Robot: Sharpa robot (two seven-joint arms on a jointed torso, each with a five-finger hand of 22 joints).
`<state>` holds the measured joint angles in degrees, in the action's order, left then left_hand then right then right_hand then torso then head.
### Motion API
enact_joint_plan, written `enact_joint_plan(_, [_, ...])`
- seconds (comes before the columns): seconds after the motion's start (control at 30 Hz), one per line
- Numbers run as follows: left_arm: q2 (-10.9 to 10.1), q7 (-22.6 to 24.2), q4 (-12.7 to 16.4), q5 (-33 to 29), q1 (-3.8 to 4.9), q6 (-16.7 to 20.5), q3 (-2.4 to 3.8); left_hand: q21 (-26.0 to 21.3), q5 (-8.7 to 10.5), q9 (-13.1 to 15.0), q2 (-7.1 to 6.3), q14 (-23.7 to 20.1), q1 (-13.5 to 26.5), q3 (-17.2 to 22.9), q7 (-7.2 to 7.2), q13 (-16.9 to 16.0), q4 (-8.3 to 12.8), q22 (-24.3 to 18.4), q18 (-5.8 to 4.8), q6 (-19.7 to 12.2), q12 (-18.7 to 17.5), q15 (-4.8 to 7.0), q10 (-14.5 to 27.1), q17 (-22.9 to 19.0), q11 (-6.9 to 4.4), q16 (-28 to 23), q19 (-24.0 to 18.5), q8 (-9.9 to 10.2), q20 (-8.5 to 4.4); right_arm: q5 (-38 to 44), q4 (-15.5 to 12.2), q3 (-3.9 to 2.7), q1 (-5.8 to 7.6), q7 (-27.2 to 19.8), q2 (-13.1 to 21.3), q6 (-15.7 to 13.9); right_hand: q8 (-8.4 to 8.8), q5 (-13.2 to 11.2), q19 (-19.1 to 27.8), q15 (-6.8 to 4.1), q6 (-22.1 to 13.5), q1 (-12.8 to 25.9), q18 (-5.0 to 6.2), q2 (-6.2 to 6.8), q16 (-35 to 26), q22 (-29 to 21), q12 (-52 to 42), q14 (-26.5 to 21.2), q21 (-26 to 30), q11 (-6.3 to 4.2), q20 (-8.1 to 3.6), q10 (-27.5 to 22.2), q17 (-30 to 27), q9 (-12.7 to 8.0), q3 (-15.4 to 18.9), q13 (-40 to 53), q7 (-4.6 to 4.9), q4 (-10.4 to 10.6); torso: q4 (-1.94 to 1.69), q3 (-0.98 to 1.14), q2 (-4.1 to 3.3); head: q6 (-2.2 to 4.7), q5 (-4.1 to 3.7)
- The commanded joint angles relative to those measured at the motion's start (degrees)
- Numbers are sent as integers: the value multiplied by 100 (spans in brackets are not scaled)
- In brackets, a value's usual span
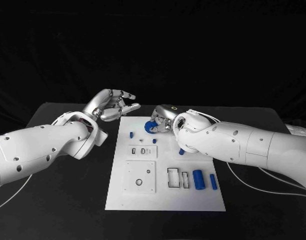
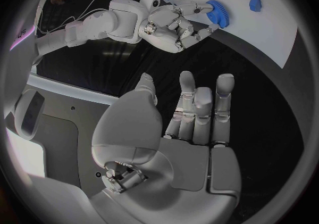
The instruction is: Assemble the parts on the task board
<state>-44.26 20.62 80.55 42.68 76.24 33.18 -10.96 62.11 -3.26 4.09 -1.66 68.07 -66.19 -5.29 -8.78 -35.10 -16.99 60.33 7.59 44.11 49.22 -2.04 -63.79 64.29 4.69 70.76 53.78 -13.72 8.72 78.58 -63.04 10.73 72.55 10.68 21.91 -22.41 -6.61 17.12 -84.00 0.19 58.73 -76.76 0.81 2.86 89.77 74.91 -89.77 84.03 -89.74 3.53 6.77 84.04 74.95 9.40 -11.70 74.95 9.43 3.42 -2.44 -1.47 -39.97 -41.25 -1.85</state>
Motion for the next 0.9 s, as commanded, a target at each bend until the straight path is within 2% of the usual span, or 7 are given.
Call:
enact_joint_plan(0.03, [2,52,17,13,8,-5,6,-32,32,-7,40,-38,-4,-21,-8,6,25,7,37,33,-38,4,-22,9,-2,-21,-41,24,5,75,9,8,-15,38,-11,189,91,-41,-600,33,117,47,-81,2,23,1509,-23,597,-26,57,9,596,1505,-48,-50,1505,-204,-13,-2,1,-2,1,6])
enact_joint_plan(0.1, [-1,52,20,13,8,-5,6,-33,33,-7,43,-38,-6,-23,-8,6,25,8,36,34,-38,4,-22,10,-2,-21,-40,26,5,75,9,8,-15,53,-12,204,262,-68,-600,37,-143,76,-81,28,23,1509,-23,597,-26,56,17,596,1505,-126,-65,1505,-209,-19,-2,0,-3,-3,8])
enact_joint_plan(0.13, [-3,52,22,13,8,-5,6,-36,33,-7,53,-37,-13,-32,-8,6,26,14,36,39,-40,4,-25,12,-2,-21,-35,37,6,76,8,8,-15,64,-12,214,310,-92,-600,24,-403,98,-81,49,23,1509,-23,597,-26,33,19,596,1505,-203,-78,1505,-240,-29,-1,0,-4,-1,10])
enact_joint_plan(0.23, [-2,51,23,13,8,-6,6,-36,33,-7,53,-37,-13,-32,-8,6,26,14,36,39,-40,4,-25,12,-2,-21,-35,37,6,78,-5,9,-16,79,-6,210,317,-122,-600,4,-824,122,-81,80,23,1509,-23,597,-26,-7,-1,596,1505,-325,-86,1505,-280,-57,2,0,-4,3,9])
enact_joint_plan(0.33, [-2,51,25,13,8,-6,6,-36,33,-7,53,-37,-13,-32,-8,6,26,14,36,39,-40,4,-25,12,-2,-21,-35,37,6,86,-19,9,-16,89,5,204,313,-144,-600,-18,-1037,138,-81,94,23,1509,-23,597,-26,-43,-21,596,1505,-388,-80,1505,-321,-82,0,-1,-6,6,11])
enact_joint_plan(0.6, [-6,49,29,13,9,-7,6,-36,33,-7,53,-37,-13,-32,-8,6,26,14,36,39,-40,4,-25,12,-2,-21,-35,37,6,100,-60,9,-16,78,61,94,292,-162,-600,-30,-1054,154,-81,93,23,1509,-23,597,-26,-55,-32,596,1505,-399,-74,1505,-330,-87,-6,4,-6,0,24])
enact_joint_plan(0.9, [-12,50,24,13,9,-10,6,-36,33,-7,53,-37,-13,-32,-8,6,26,14,36,39,-40,4,-25,12,-2,-21,-35,37,6,99,-166,9,-16,-4,129,-107,162,-177,-600,-63,-713,194,-81,61,23,1509,-23,597,-26,-85,-69,596,1505,-364,-92,1505,-362,-104,1,4,-3,-4,25])
